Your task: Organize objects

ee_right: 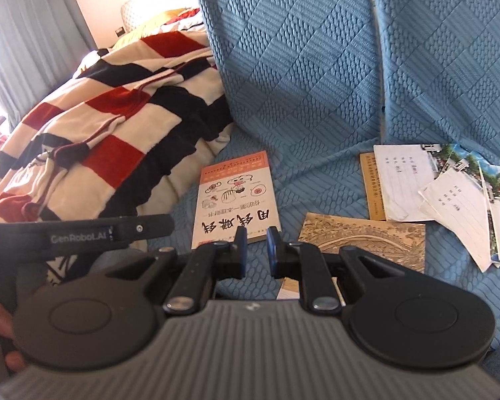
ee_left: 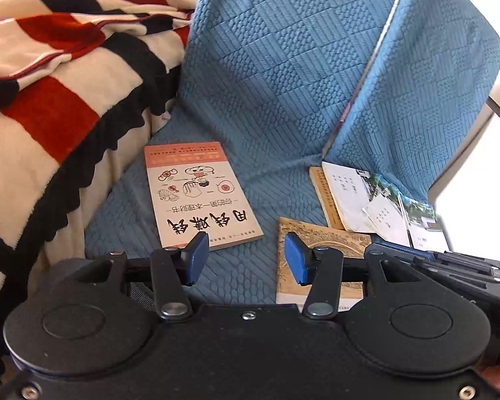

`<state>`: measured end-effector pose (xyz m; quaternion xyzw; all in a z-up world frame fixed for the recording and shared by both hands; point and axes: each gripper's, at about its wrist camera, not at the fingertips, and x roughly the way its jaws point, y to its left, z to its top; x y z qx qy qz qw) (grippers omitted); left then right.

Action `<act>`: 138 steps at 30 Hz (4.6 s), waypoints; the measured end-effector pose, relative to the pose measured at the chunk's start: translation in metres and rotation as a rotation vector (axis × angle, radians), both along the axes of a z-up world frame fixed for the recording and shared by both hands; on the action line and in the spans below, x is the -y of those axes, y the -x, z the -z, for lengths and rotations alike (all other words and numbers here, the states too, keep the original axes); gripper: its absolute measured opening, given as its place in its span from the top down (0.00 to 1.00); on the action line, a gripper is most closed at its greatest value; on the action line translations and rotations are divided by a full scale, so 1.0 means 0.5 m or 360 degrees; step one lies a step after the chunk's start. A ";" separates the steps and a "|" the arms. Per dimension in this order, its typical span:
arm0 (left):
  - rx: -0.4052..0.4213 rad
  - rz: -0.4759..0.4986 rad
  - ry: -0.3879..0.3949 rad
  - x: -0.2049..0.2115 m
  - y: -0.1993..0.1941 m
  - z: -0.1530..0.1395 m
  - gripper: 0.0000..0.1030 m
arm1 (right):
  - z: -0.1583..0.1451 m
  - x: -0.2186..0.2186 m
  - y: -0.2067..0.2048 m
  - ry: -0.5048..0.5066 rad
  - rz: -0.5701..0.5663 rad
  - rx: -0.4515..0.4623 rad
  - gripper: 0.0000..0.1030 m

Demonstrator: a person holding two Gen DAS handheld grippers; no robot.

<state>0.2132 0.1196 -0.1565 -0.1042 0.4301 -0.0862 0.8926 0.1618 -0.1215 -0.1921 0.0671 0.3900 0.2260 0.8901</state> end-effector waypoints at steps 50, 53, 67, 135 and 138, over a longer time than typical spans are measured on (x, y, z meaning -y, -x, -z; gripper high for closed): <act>-0.0431 -0.0103 -0.0048 -0.077 -0.268 0.308 0.50 | 0.295 -0.095 -0.327 -0.0265 -0.0112 -0.0541 0.48; -0.0430 -0.0113 -0.0017 -0.085 -0.266 0.308 0.50 | 0.292 -0.074 -0.323 -0.0389 -0.0112 -0.0542 0.50; -0.0429 -0.0152 0.0032 -0.098 -0.268 0.307 0.49 | 0.334 -0.036 -0.335 -0.0792 -0.0047 -0.0717 0.50; -0.0594 -0.0223 0.0975 -0.136 -0.261 0.307 0.71 | 0.273 -0.022 -0.282 -0.0816 0.0044 -0.0674 0.80; -0.0556 -0.0203 0.0944 -0.126 -0.260 0.290 0.72 | 0.263 -0.015 -0.275 -0.0813 0.0043 -0.0646 0.79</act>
